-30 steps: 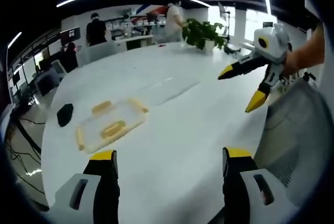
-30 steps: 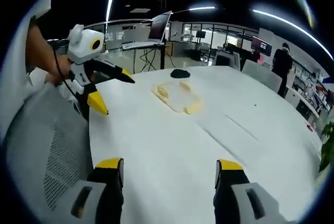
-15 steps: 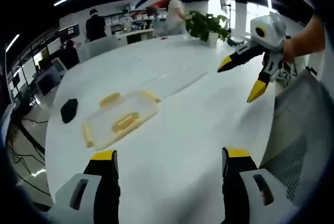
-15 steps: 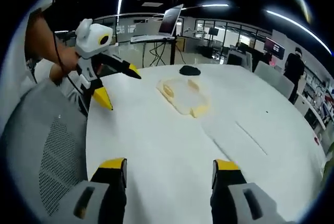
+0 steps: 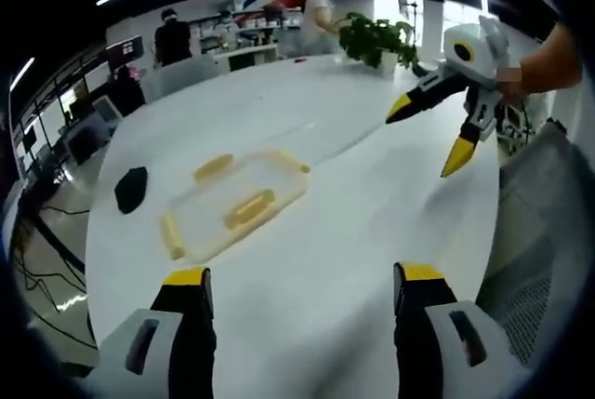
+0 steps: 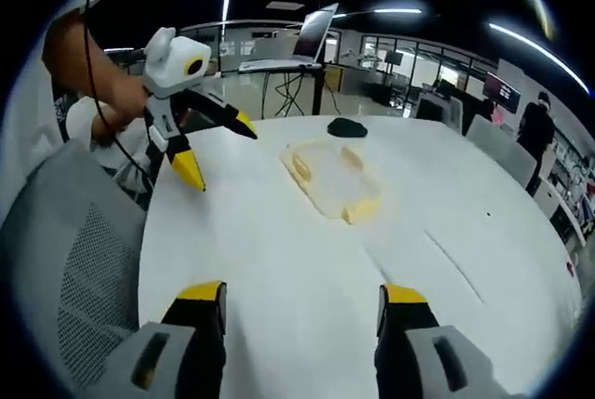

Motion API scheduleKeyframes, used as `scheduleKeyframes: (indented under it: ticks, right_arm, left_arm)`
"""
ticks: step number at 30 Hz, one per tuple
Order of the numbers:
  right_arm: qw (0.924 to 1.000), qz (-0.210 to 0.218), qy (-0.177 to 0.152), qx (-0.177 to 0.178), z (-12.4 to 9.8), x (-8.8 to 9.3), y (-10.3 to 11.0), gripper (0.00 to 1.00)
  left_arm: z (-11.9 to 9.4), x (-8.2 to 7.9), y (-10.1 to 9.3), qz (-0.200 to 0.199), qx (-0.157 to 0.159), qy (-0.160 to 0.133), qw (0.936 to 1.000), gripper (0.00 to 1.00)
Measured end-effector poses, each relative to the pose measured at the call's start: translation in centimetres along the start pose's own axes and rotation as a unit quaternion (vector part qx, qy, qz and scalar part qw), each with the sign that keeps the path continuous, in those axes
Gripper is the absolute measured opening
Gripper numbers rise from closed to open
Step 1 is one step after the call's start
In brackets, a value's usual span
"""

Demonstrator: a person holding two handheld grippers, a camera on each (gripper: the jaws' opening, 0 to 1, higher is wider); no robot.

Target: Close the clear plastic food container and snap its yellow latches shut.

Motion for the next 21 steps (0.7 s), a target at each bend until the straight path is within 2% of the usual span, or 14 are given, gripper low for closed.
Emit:
scheduleKeyframes:
  ticks: [5,12,16,19,21]
  right_arm:
    - [1.0,0.001,0.004,-0.002,0.5,-0.1,-0.3,0.64]
    - [1.0,-0.005,0.005,-0.005,1.3,-0.6,-0.5,0.64]
    - [0.9996,-0.027,0.01,-0.004,1.5,-0.9,-0.7,0.64]
    - [0.9998,-0.016,0.005,-0.004,1.7,-1.2,-1.0,0.64]
    - [0.9996,-0.024,0.01,-0.005,2.0,-1.2,-1.0,0.63]
  left_arm:
    - [0.4,0.2,0.7,0.02,0.007,0.009,0.9997,0.77]
    - [0.6,0.4,2.0,0.023,0.008,0.014,0.9996,0.76]
    - [0.6,0.5,2.2,0.033,0.008,0.019,0.9992,0.76]
    - [0.7,0.5,2.4,0.036,0.009,0.02,0.9991,0.75]
    - [0.8,0.6,2.6,0.04,0.01,0.022,0.9989,0.75]
Point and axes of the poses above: the point that each gripper's makers call its tool centre point, and the gripper's own axes: z roughly forward along the fingers, y roughly to its left, x roughly out of its underside, the point moved 9 cm from there along -z, roughly backward along the fingers, and after that the axes turned 8 degrees about z, right-handed, at the moved point
